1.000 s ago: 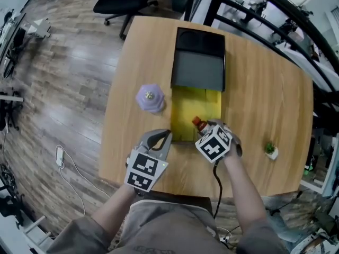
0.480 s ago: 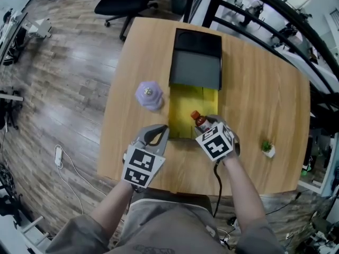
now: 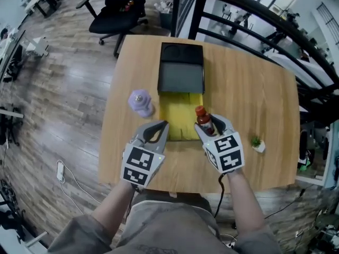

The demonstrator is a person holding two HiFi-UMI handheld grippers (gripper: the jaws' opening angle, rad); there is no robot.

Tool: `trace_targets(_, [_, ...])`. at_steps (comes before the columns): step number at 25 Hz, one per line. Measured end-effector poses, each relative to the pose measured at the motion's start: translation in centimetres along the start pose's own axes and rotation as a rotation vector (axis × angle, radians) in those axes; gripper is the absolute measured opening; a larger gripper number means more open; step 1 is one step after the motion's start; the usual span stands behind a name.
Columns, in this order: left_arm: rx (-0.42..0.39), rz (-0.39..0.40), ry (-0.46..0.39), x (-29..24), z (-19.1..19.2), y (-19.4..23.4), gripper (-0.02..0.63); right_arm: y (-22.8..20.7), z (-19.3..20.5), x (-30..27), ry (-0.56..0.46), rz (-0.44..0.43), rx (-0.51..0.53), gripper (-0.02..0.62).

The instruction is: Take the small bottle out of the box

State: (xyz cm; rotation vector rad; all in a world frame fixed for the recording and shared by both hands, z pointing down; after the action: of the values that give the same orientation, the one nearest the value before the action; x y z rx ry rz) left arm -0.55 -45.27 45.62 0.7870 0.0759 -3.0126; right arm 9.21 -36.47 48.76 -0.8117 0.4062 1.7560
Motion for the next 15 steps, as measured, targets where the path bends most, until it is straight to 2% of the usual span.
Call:
trace_targets(9, [-0.109,0.062,-0.141,-0.2,-9.0,-3.6,0.000,-3.4,-2.6,12.6,-0.240,0.149,-0.113,0.222])
trace_targets(15, [-0.179,0.113,-0.226,-0.6,-13.7,-7.0,0.000,-5.1,-2.9,20.5,-0.393,0.260,-0.180,0.222])
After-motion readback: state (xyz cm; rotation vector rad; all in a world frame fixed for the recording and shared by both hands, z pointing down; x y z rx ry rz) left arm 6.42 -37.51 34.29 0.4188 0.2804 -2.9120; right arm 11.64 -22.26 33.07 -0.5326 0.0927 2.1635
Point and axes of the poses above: the fingertips, and each gripper's own axes: x backward along the fingers, y to its left, z out of its underside, the point moved 2 cm from there along x, backward along the fingers, and after that the axes turned 9 degrees about -x, right-handed, at the moved point
